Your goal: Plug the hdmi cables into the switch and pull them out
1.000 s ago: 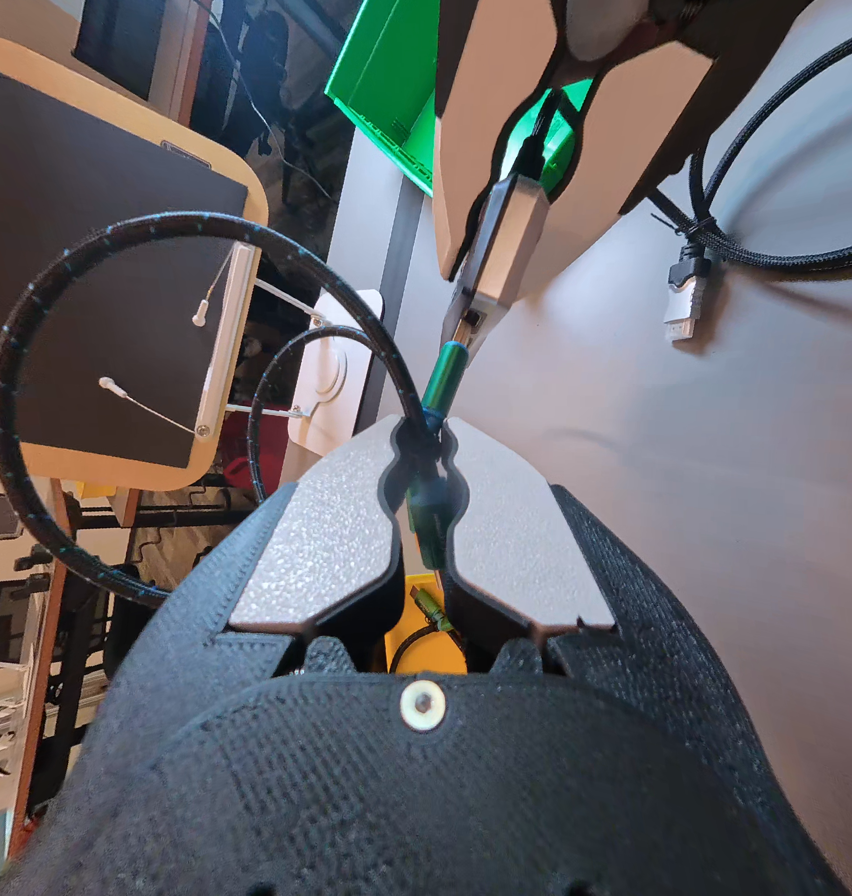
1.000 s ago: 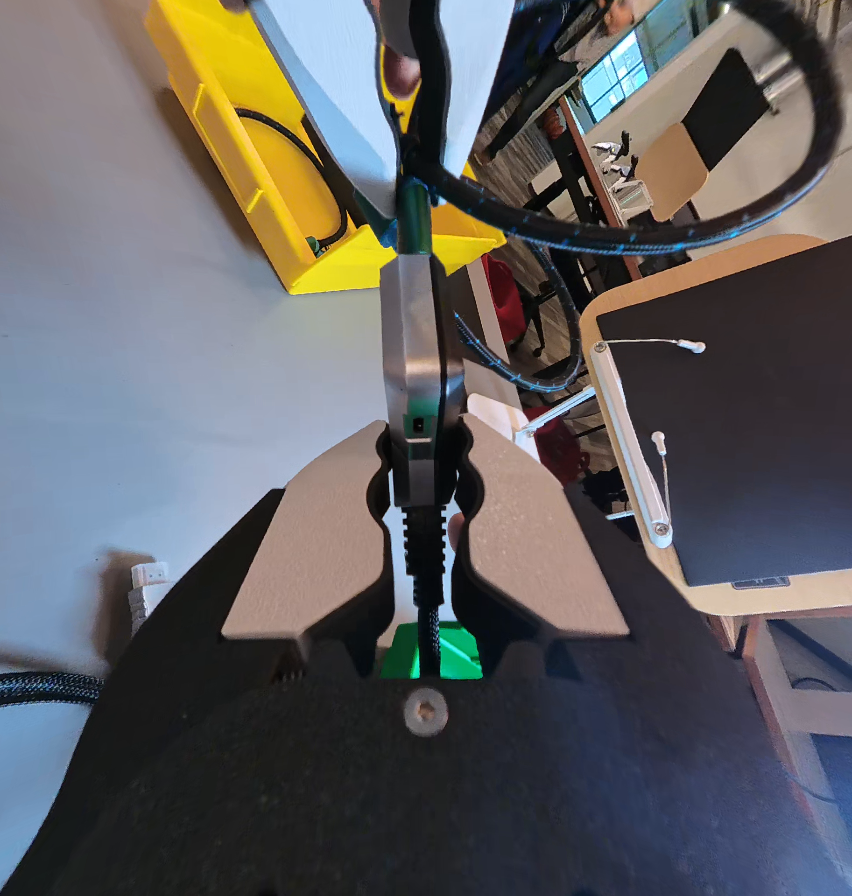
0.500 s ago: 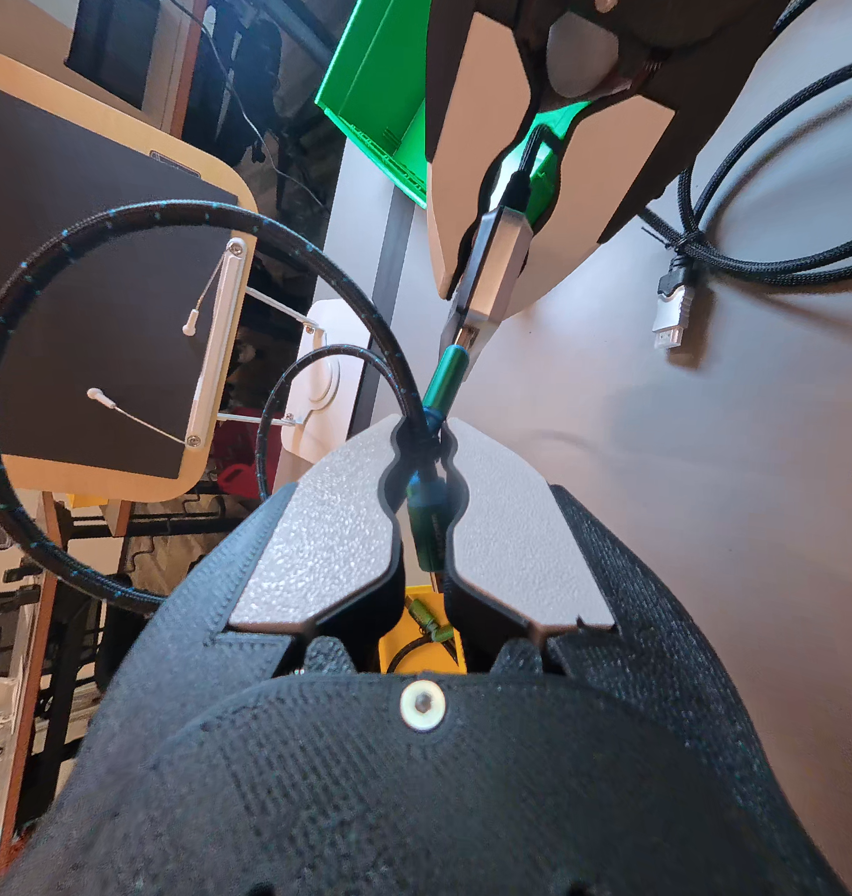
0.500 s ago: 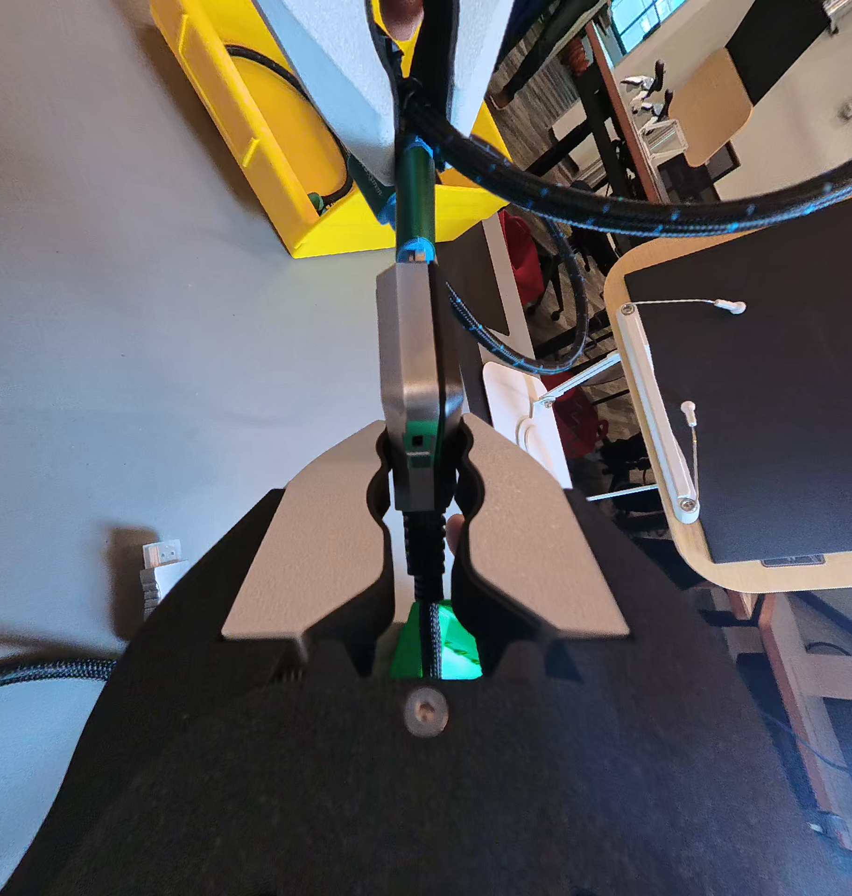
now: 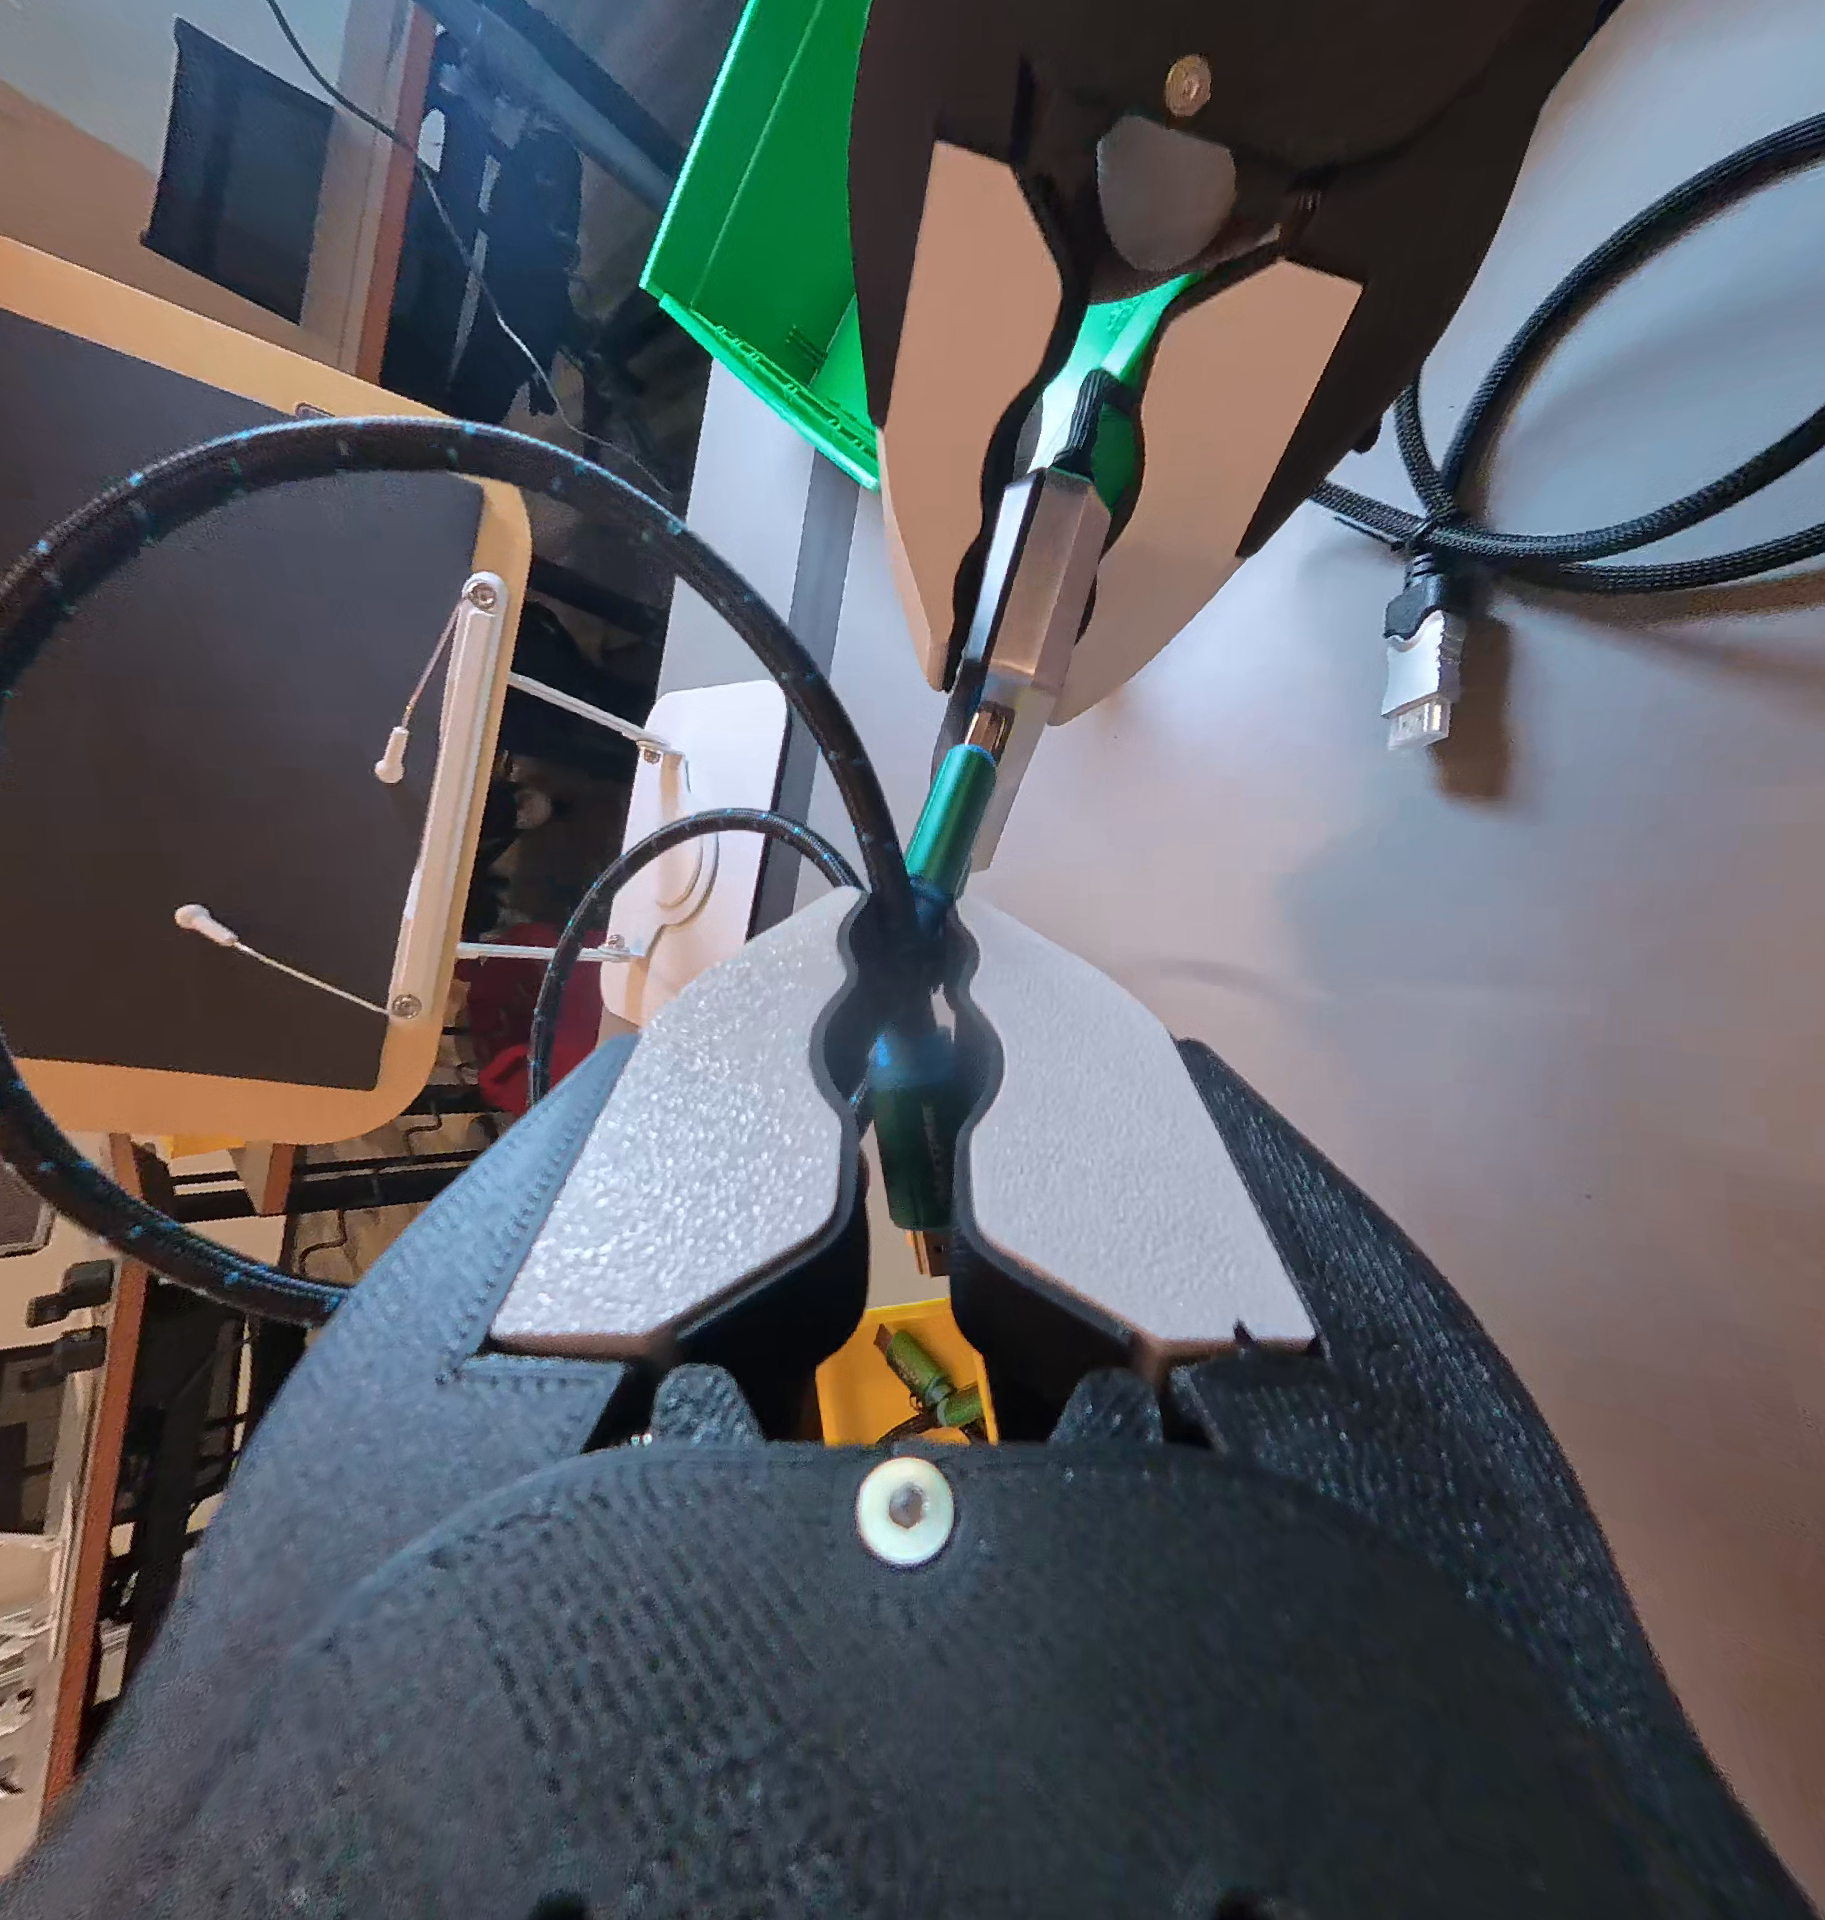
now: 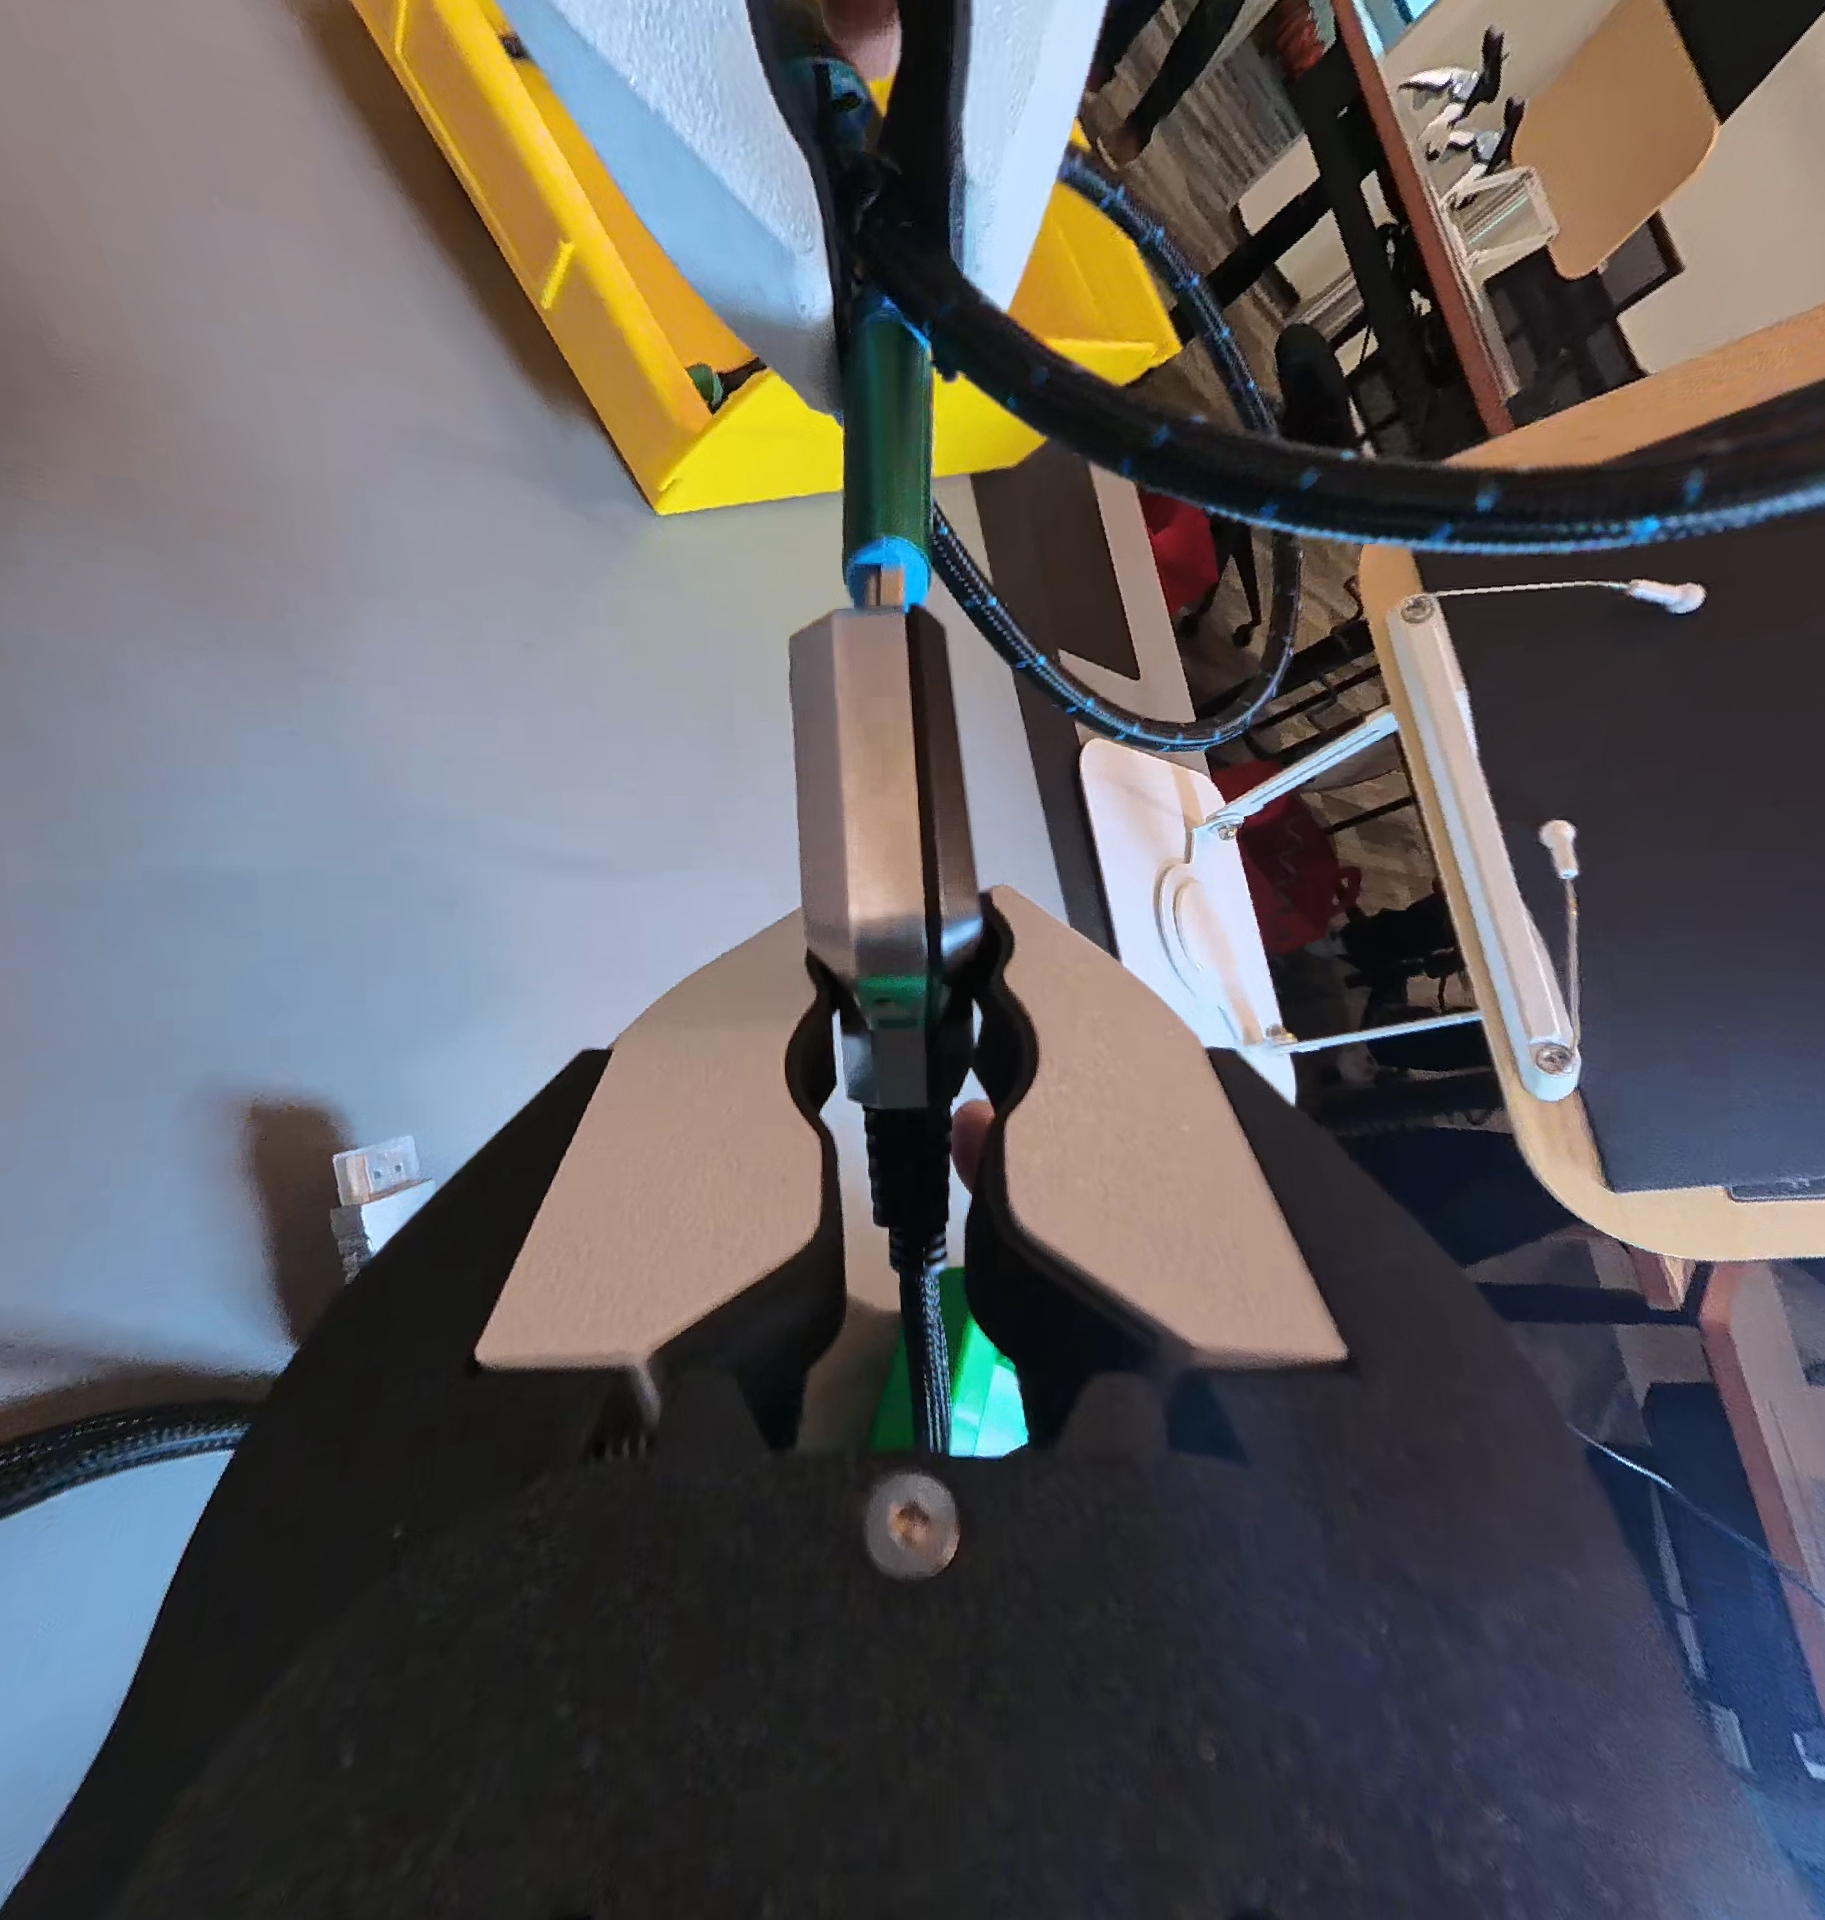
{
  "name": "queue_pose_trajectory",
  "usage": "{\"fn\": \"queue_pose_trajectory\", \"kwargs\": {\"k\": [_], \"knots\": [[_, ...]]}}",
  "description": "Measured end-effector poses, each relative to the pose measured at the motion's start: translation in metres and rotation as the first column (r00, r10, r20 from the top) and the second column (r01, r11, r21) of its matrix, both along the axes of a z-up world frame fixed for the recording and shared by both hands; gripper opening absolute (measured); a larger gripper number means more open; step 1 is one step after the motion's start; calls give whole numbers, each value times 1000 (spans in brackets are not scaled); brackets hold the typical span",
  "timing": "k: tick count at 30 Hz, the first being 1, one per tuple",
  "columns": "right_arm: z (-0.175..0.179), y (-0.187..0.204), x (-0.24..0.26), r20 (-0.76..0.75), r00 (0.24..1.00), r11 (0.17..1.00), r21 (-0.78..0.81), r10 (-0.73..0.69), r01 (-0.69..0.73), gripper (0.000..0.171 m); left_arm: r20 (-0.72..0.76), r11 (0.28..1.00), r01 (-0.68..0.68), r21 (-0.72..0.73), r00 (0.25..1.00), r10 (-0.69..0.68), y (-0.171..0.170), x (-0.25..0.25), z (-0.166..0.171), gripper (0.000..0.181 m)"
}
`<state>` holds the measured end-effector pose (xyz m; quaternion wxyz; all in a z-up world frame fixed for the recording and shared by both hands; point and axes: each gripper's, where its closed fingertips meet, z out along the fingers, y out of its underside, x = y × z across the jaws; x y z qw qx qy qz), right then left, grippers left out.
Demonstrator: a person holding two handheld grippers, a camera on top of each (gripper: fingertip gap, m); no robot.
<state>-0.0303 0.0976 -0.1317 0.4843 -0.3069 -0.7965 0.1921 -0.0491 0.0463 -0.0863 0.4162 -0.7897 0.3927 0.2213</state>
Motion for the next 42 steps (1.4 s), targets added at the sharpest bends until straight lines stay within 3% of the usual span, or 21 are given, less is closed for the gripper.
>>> {"fn": "queue_pose_trajectory", "kwargs": {"k": [7, 10, 13, 19, 25, 31, 38, 42], "knots": [[-6, 3, 0, 80, 995, 998, 33, -59, 56, 22, -61, 997, -64, -37, 996, 61, 2, -9, -10, 12], [-10, 5, 0, 121, 986, 988, 120, -112, 97, 23, -56, 993, -88, -74, 995, 84, 2, -11, -17, 12], [-10, -16, -8, 97, 995, 998, 61, -36, 30, 22, -55, 989, -87, -118, 995, 81, 4, -8, -30, 12], [-26, -16, -8, 160, 986, 992, 127, -38, 17, 21, -21, 980, -55, -193, 998, 52, 5, -9, -48, 11], [-20, -14, -8, 121, 992, 999, 24, -32, 29, 21, 224, 985, 44, -168, 975, -5, 9, -2, -43, 11], [-26, -4, -10, 148, 982, 993, 17, -117, 116, 20, 246, 985, -13, -171, 968, 55, 17, -6, -52, 11], [-37, -16, -8, 176, 984, 997, 78, -27, 13, 21, 160, 974, 75, -213, 986, -41, 8, 3, -58, 11], [-40, -15, -7, 183, 983, 997, 78, -30, 16, 20, 163, 974, 63, -219, 986, -27, 10, 5, -59, 10]]}}
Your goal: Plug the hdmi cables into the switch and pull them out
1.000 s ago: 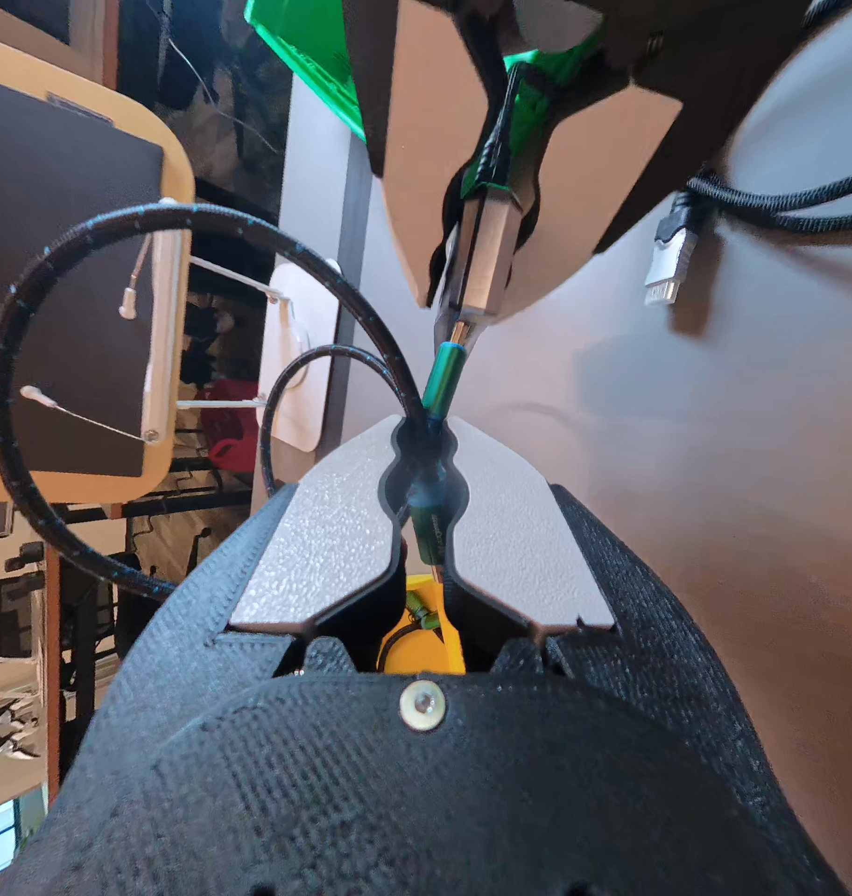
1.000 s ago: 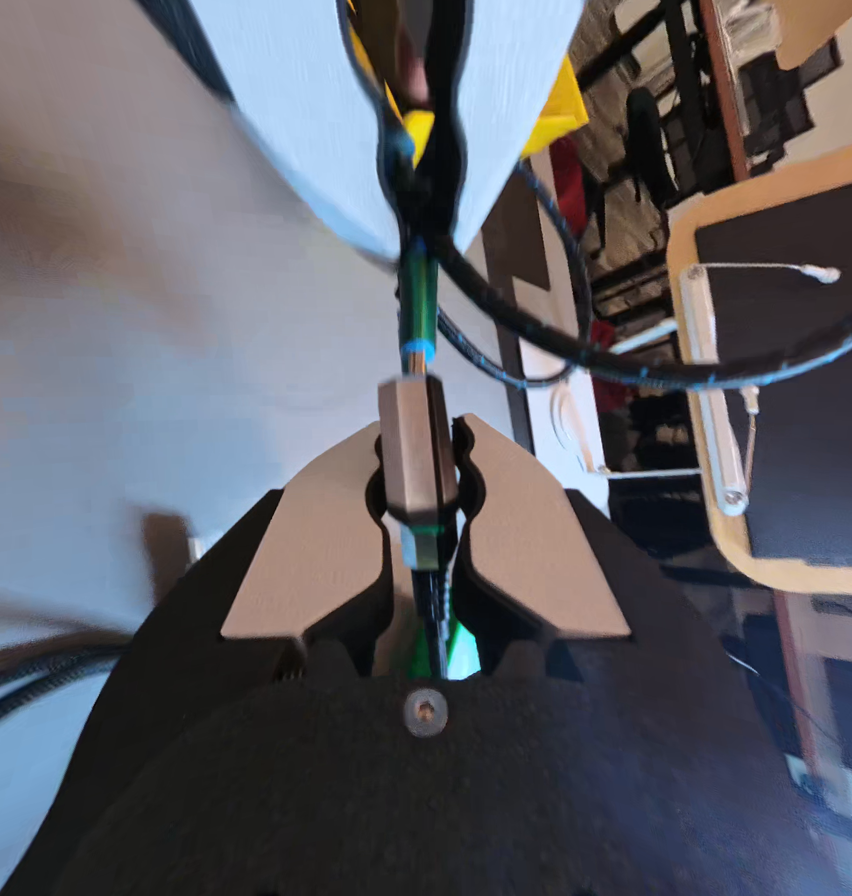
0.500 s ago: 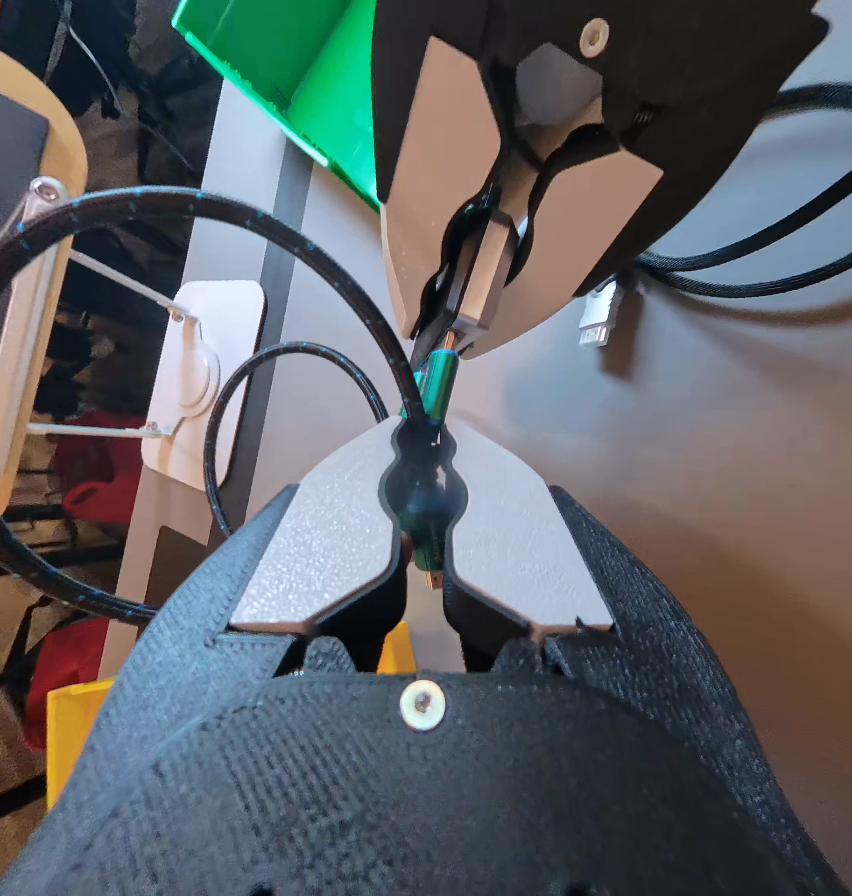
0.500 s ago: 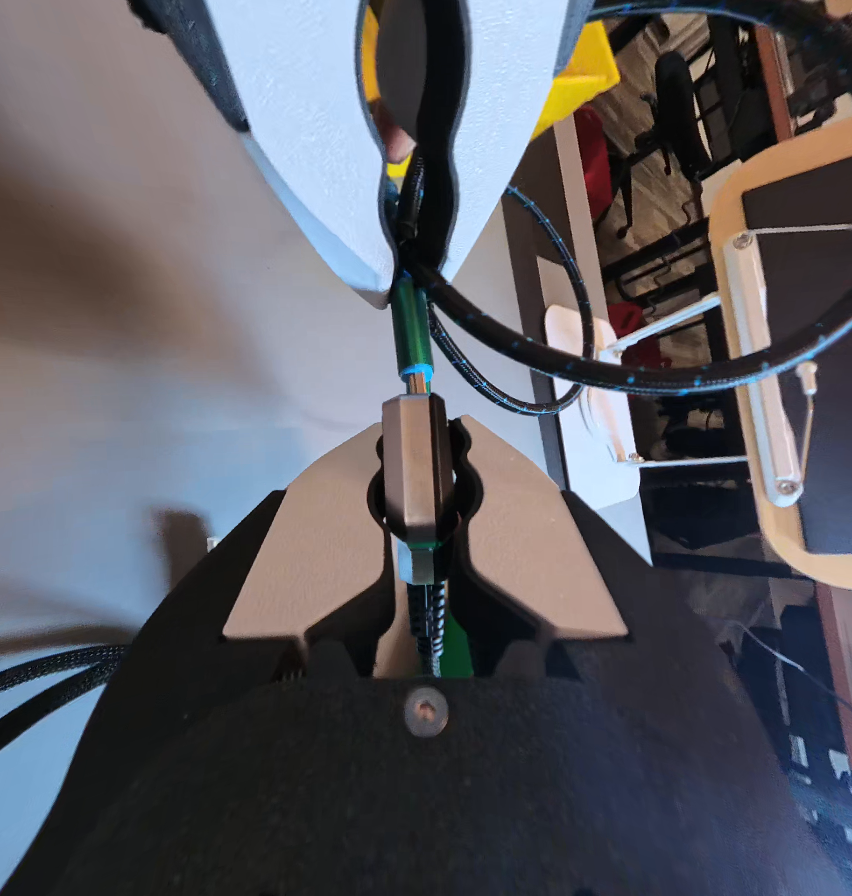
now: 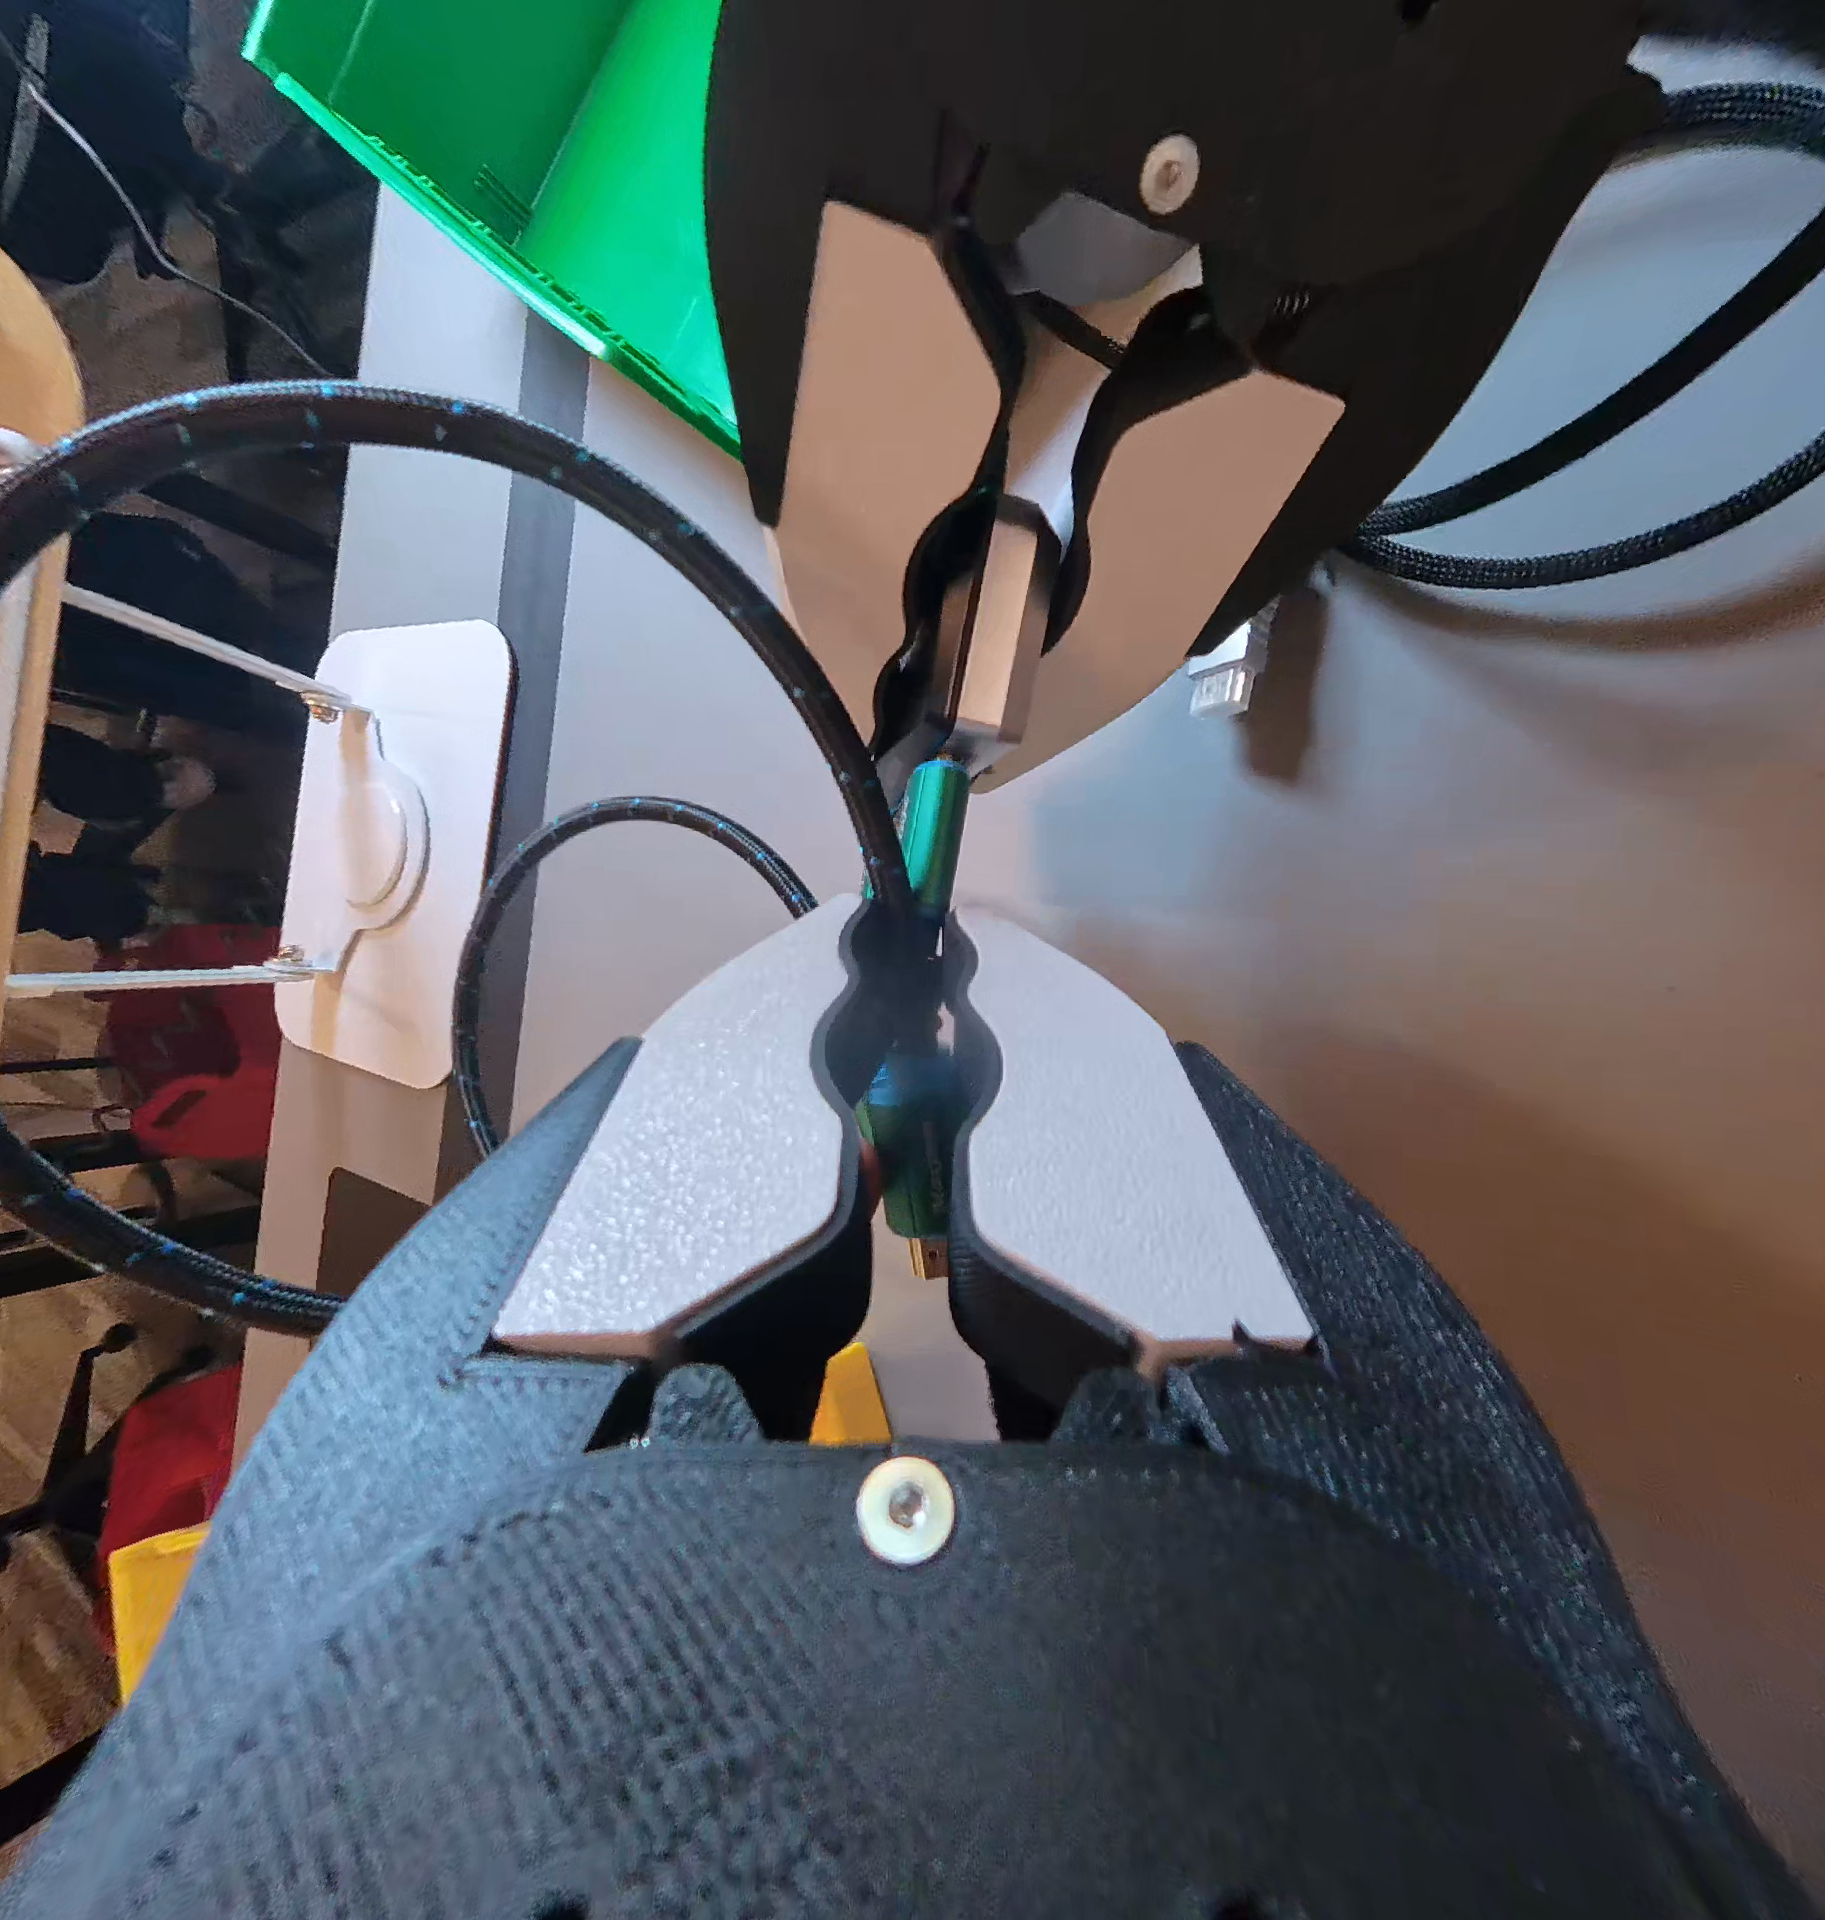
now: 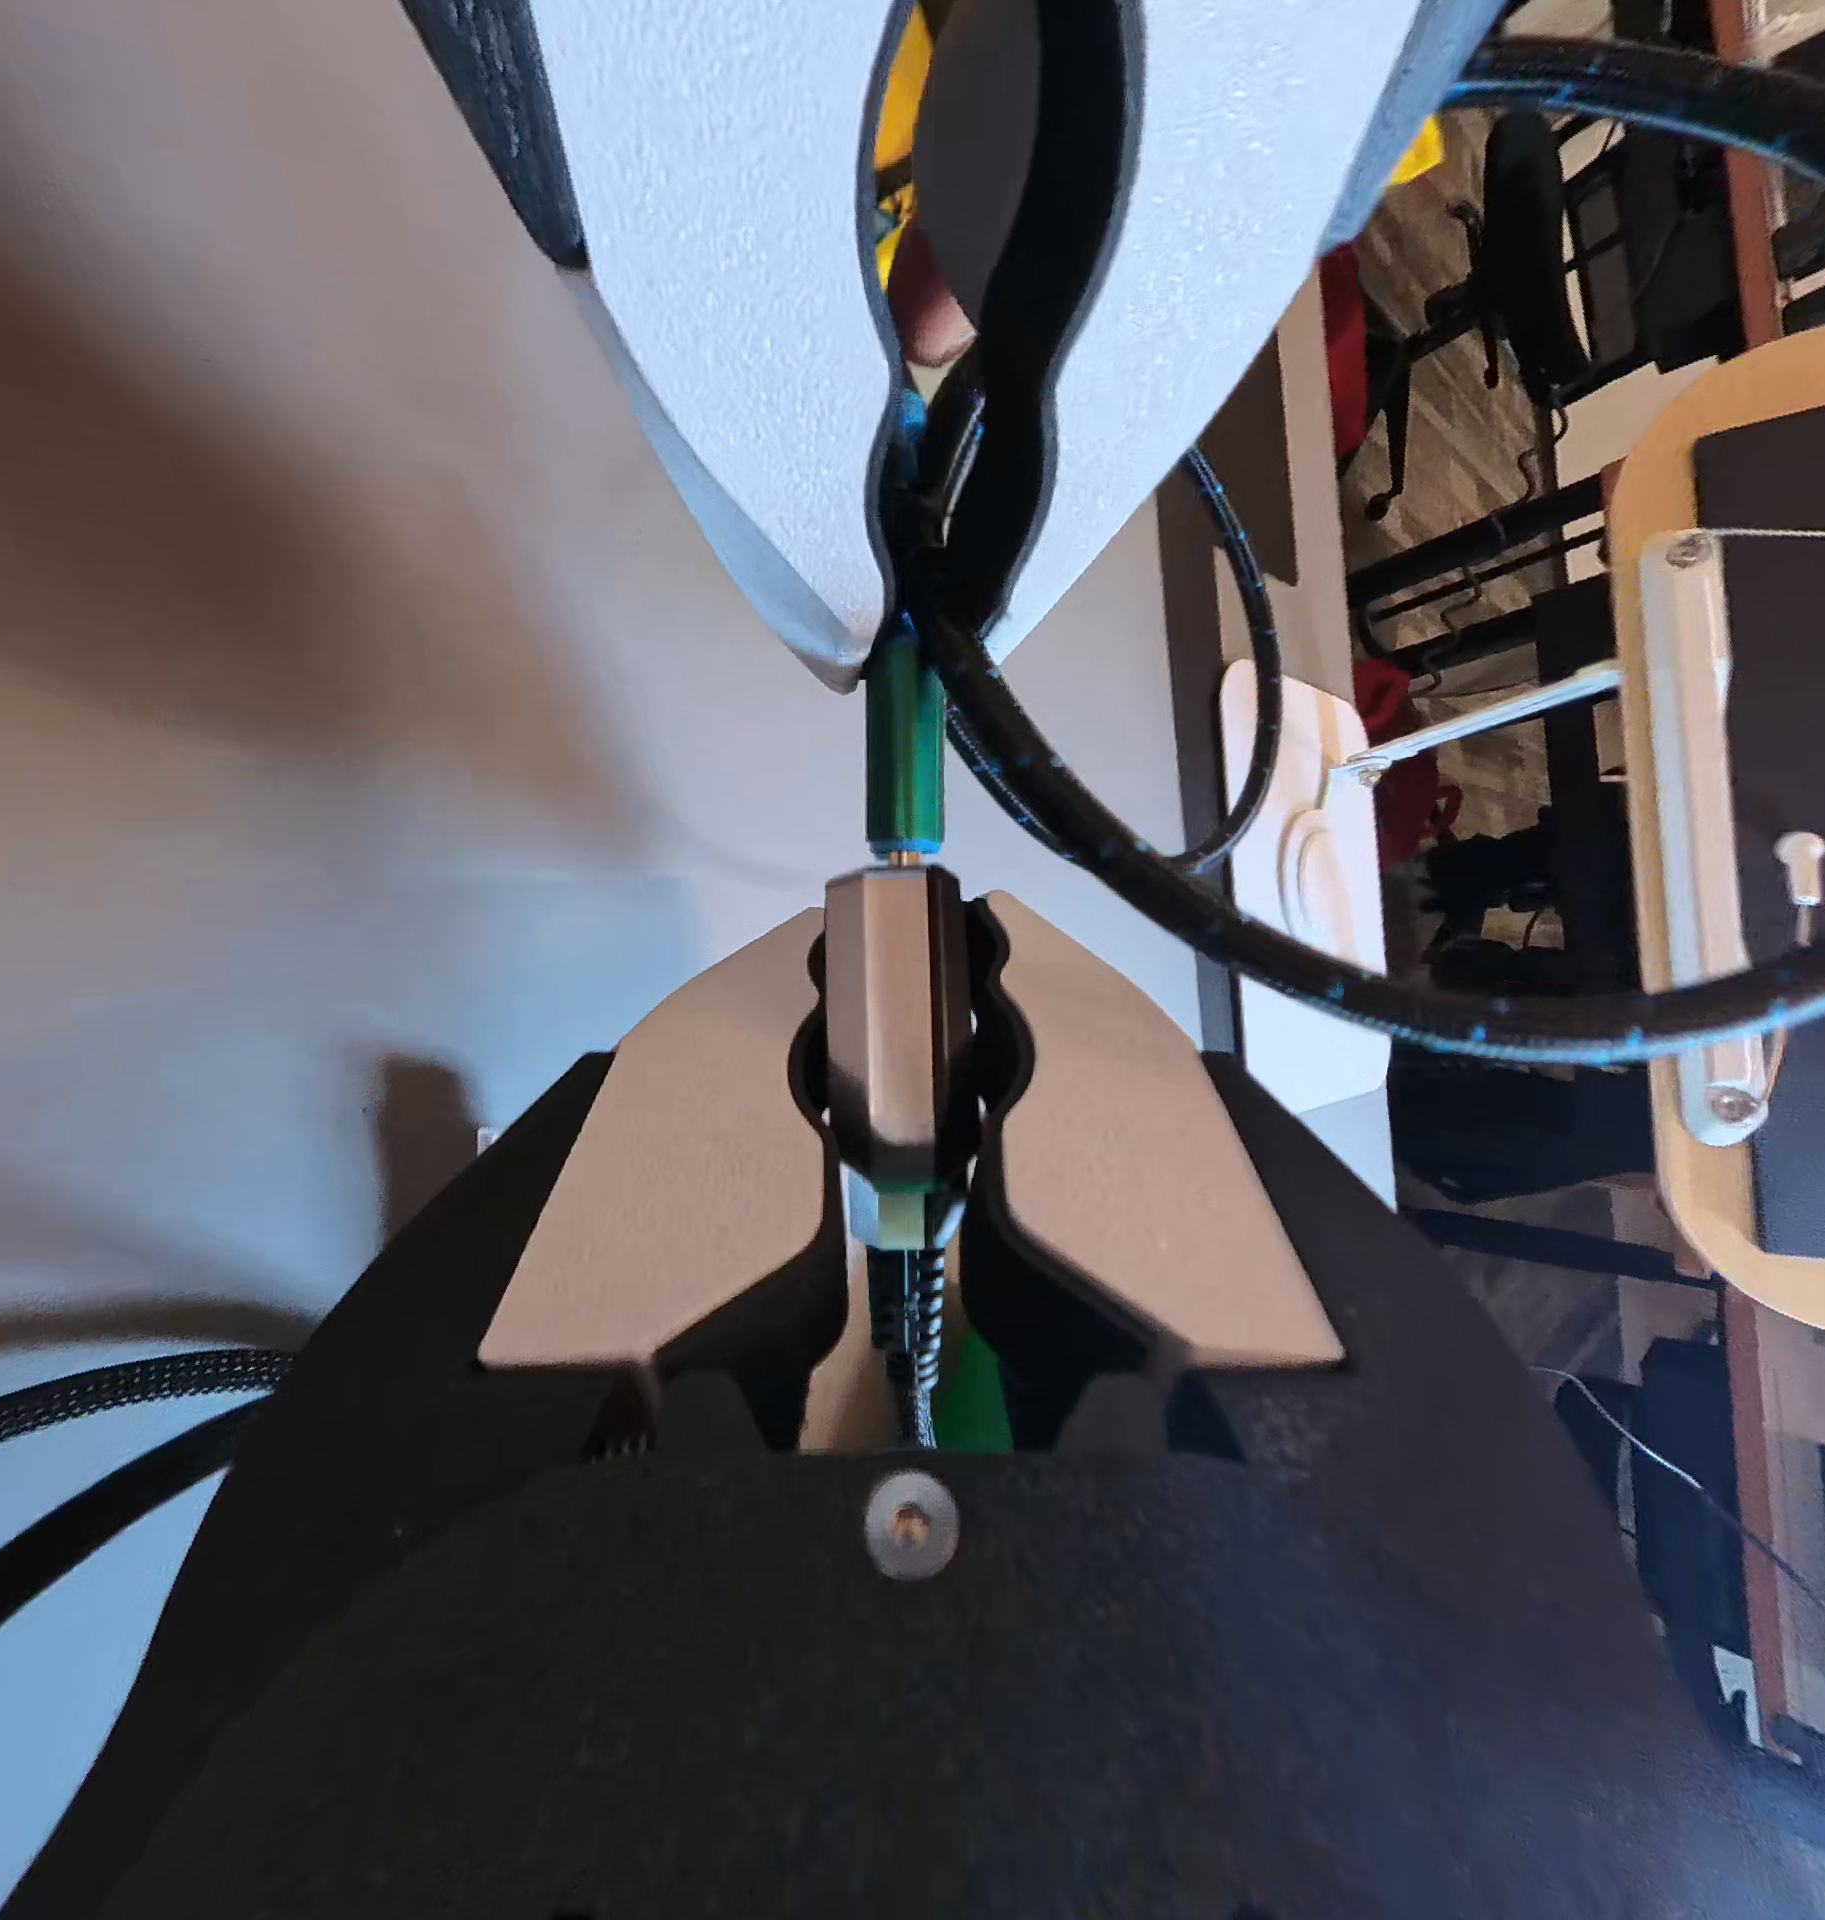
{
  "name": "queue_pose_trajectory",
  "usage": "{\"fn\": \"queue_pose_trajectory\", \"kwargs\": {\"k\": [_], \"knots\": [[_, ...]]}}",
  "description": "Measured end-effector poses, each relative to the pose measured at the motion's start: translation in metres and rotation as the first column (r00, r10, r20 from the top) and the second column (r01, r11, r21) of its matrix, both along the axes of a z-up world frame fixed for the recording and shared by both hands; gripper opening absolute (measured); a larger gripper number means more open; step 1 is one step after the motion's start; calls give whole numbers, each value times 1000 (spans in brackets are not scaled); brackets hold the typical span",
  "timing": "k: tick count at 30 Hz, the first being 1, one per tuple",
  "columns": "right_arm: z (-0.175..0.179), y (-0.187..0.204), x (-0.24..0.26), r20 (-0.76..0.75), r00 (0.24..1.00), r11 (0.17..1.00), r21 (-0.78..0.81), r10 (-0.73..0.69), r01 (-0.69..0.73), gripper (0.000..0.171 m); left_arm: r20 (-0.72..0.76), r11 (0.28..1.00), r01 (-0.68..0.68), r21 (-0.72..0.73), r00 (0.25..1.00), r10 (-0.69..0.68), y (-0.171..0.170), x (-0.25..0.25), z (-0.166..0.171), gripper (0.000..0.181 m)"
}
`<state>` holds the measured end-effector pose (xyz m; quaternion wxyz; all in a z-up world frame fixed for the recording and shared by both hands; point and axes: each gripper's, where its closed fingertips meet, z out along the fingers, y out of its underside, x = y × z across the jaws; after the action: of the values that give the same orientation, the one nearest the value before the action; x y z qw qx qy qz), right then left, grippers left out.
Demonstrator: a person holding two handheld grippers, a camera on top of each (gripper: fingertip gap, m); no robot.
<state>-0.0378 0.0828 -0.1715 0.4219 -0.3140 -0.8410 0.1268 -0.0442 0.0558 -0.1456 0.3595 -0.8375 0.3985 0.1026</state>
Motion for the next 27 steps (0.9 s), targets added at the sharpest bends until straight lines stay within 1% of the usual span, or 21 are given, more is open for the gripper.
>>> {"fn": "queue_pose_trajectory", "kwargs": {"k": [3, 7, 9, 10, 12, 13, 15, 16, 17, 19, 20, 21, 22, 23, 24, 25, 26, 27], "knots": [[-4, 0, -2, -7, 1000, 1000, -22, 0, 0, 20, -3, 1000, 9, -7, 1000, -9, 0, -1, -4, 11], [13, 2, -6, -92, 996, 997, -82, -12, 4, 22, 8, 996, 17, 86, 1000, -18, 3, -6, 13, 12], [31, 7, -6, -156, 987, 993, -121, -36, 17, 22, 36, 983, 19, 181, 999, -26, 1, -7, 38, 16], [42, 12, -4, -196, 979, 990, -137, -52, 25, 22, 57, 972, 4, 233, 998, -18, -3, -10, 56, 21], [71, 19, 3, -303, 950, 971, -239, -81, 7, 21, 133, 941, -29, 338, 991, -18, -15, -19, 93, 30], [91, 20, 8, -372, 923, 950, -310, -96, -26, 22, 195, 922, -38, 385, 980, -41, -22, -23, 111, 33], [134, 21, 22, -518, 846, 886, -443, -129, -135, 22, 362, 880, -57, 471, 922, -134, -37, -28, 144, 34], [155, 19, 31, -584, 799, 841, -496, -141, -214, 22, 449, 865, -70, 497, 874, -188, -42, -32, 156, 34], [174, 14, 40, -641, 754, 785, -539, -146, -306, 22, 522, 862, -74, 502, 820, -234, -44, -34, 161, 34], [204, 0, 57, -723, 677, 650, -582, -138, -489, 23, 620, 880, -49, 472, 728, -292, -38, -27, 154, 45], [215, -8, 63, -751, 646, 583, -587, -134, -561, 23, 660, 892, -22, 452, 681, -317, -33, -16, 148, 49], [221, -17, 65, -769, 626, 520, -591, -130, -617, 23, 696, 896, 10, 445, 626, -352, -27, 1, 144, 51], [223, -26, 64, -773, 623, 471, -596, -119, -650, 23, 722, 888, 45, 457, 565, -400, -23, 21, 144, 53], [220, -34, 60, -765, 636, 444, -607, -102, -659, 23, 732, 875, 74, 479, 516, -445, -22, 38, 145, 54], [215, -41, 55, -749, 658, 440, -619, -81, -650, 22, 729, 860, 86, 503, 493, -476, -20, 49, 148, 52], [208, -47, 49, -729, 682, 463, -624, -57, -629, 22, 711, 848, 94, 522, 501, -493, -20, 54, 148, 39], [203, -49, 46, -716, 697, 488, -622, -39, -612, 24, 680, 842, 104, 530, 541, -495, -21, 52, 146, 23], [198, -49, 42, -691, 722, 521, -627, -29, -579, 27, 652, 845, 131, 519, 578, -491, -24, 49, 141, 23]]}}
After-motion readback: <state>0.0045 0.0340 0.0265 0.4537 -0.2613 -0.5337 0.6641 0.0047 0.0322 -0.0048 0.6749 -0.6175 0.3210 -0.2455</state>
